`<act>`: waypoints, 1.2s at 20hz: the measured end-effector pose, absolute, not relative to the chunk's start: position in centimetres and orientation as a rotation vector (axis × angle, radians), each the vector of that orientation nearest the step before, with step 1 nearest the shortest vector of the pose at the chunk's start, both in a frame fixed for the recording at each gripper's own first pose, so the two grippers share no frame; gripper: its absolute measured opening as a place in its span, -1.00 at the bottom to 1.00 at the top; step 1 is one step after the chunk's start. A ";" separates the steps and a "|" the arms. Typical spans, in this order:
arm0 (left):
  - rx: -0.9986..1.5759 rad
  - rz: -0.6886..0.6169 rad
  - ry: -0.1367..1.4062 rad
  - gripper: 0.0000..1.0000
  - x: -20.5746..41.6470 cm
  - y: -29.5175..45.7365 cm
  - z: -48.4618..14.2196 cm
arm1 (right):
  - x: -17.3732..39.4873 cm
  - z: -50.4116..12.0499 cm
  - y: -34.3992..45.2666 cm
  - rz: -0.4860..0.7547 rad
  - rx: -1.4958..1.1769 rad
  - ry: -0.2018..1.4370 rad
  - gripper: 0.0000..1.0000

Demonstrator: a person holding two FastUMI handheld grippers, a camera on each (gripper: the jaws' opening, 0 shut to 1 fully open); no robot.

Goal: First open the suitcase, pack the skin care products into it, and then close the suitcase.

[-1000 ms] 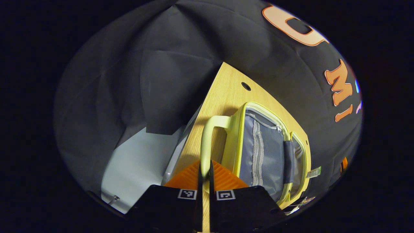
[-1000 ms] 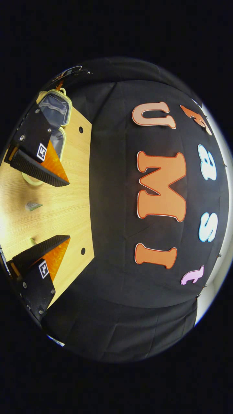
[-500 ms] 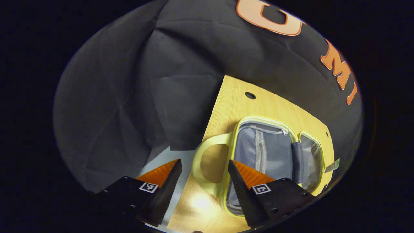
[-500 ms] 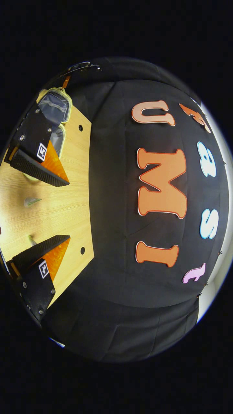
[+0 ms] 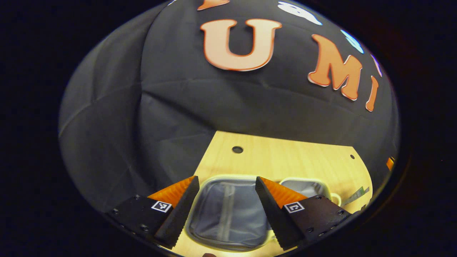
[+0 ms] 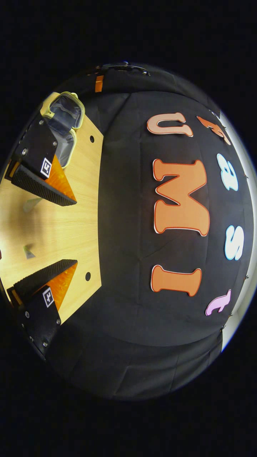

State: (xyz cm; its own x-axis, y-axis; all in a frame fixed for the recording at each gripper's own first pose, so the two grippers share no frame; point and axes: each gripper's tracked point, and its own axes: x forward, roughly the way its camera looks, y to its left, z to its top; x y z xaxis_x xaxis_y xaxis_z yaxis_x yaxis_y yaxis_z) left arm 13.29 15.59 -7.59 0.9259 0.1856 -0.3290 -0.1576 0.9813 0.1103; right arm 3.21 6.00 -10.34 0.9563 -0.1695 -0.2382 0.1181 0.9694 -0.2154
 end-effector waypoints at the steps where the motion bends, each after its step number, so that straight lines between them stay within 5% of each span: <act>1: 0.089 0.165 0.322 0.96 13.7 13.1 -7.1 | 3.4 -10.1 4.9 -0.130 -0.203 0.259 0.90; 14: 0.110 0.035 0.211 0.96 14.8 -19.7 -11.1 | 3.0 -9.9 -7.8 -0.012 -0.279 0.318 0.91; 24: 0.238 -0.041 0.312 0.94 15.9 -31.4 -22.6 | 0.4 -12.5 -14.2 -0.072 -0.237 0.396 0.91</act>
State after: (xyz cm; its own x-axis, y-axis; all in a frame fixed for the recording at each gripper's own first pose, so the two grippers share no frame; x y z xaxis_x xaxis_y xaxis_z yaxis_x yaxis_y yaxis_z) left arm 15.94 -31.40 -22.59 0.9512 -0.0034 -0.3086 0.0765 0.9713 0.2253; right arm 0.39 -14.19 -12.46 0.9204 -0.1156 -0.3734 0.0235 0.9699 -0.2422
